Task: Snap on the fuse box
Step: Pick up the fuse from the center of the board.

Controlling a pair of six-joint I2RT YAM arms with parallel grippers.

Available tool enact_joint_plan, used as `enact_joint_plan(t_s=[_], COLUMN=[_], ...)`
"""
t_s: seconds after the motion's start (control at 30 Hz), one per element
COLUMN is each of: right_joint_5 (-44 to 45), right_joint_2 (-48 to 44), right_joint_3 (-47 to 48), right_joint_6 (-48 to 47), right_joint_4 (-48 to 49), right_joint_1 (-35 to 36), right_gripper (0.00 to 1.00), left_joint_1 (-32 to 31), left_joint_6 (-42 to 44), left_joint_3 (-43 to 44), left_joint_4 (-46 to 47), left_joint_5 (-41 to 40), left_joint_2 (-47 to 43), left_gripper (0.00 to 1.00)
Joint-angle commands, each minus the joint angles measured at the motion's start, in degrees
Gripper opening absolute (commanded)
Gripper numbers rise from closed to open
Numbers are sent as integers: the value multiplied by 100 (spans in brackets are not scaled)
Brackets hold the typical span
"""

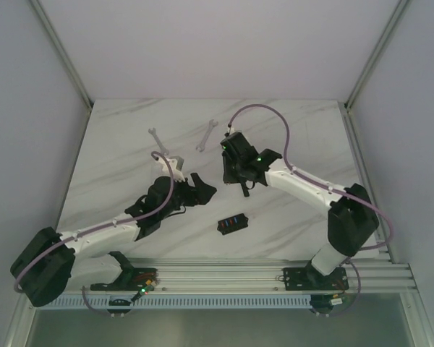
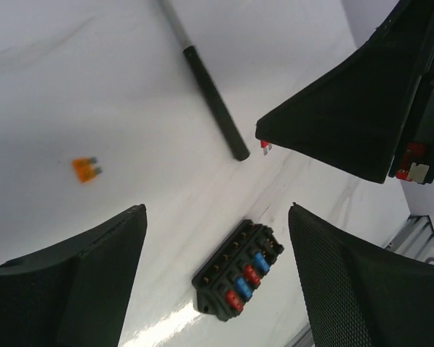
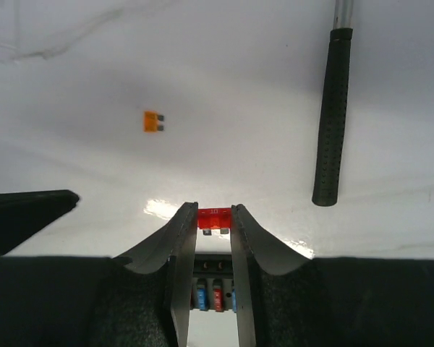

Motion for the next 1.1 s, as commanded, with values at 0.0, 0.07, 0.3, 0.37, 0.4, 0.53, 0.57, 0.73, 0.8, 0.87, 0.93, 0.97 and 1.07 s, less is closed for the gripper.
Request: enact_joint_plan(t_s=[0.0, 0.07, 0.3, 0.37, 0.4, 0.53, 0.57, 0.73, 0.8, 0.87, 0.93, 0.97, 1.07], right_joint_5=[63, 41, 97, 92, 69, 46, 43, 90, 88, 62, 32, 21, 7], right_joint_2=[-408, -580, -1182, -1293, -1343, -1469, -1510, -1676, -1693, -1687, -1689, -1685, -1686], right_joint_3=[-366, -490, -929, -999, -1027, -1117, -1142, -1286, -1299, -1292, -1302, -1300, -1313], right_joint_6=[592, 792, 1242, 1312, 1341, 1419, 1449, 1549, 1565, 1580, 1593, 1602, 1612], right_joint_4=[379, 516, 892, 942, 981, 1036, 1057, 1143, 1154, 1164, 1196, 1203, 1228], right_joint_1=[-22, -15, -8, -5, -4, -9, -4, 0, -4, -4, -4, -4, -4], right_gripper=[23, 22, 22, 22, 22, 22, 22, 22, 22, 22, 22, 22, 22], left_joint_1=[-229, -316, -561, -600, -622, -647, -643, -660, -661, -656, -656, -662, -662], left_joint_6=[591, 703, 1026, 1043, 1046, 1038, 1030, 970, 943, 924, 926, 917, 917], left_joint_3=[136, 189, 441, 545, 586, 743, 775, 840, 835, 839, 845, 854, 873], left_joint_4=[1129, 1313, 1801, 1871, 1928, 2013, 2033, 2126, 2161, 2196, 2221, 2219, 2213], left_joint_5=[-250, -275, -179, -143, -134, -139, -134, -60, -49, -22, 13, 21, 49], left_joint_2=[210, 328, 807, 943, 1009, 1213, 1250, 1381, 1408, 1418, 1439, 1448, 1453], left_gripper=[85, 79, 65, 63, 62, 58, 56, 49, 45, 41, 37, 35, 27])
